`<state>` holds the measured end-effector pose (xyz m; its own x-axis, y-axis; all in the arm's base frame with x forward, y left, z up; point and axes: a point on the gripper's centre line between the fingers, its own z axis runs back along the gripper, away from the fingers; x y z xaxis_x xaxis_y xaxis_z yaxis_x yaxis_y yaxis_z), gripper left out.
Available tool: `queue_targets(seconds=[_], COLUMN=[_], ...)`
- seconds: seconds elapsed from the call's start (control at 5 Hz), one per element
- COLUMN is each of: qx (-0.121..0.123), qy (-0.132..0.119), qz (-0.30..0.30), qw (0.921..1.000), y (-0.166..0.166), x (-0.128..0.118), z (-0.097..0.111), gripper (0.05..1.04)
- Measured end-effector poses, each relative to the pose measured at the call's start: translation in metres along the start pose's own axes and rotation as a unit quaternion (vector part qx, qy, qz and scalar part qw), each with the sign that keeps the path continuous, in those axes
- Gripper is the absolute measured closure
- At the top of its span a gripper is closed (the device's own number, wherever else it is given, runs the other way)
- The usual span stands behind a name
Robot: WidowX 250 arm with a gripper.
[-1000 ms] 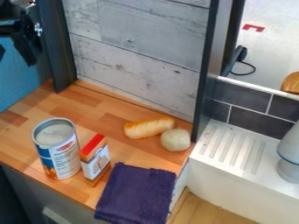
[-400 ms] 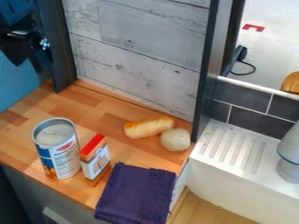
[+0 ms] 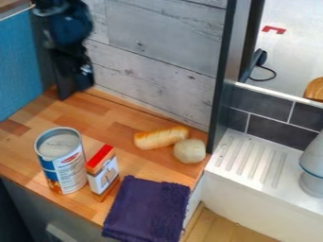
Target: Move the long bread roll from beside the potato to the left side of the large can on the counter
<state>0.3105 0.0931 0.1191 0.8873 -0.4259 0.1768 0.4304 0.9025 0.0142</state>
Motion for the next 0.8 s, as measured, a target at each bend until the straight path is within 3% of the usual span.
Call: queue_targets(seconds=[0.2,0.4,0.8], qx=[0.012,0.021,0.006], qy=[0.02,0.017,0.02], qz=[-0.05,-0.093,-0.149], qw=[0.9984,0.9953,0.9886], y=[-0.006,-0.006,-0.01], x=[0.026,0.046,0.064], z=[-0.025,-0.043,-0.079], gripper=[0.083,0.083,0.083])
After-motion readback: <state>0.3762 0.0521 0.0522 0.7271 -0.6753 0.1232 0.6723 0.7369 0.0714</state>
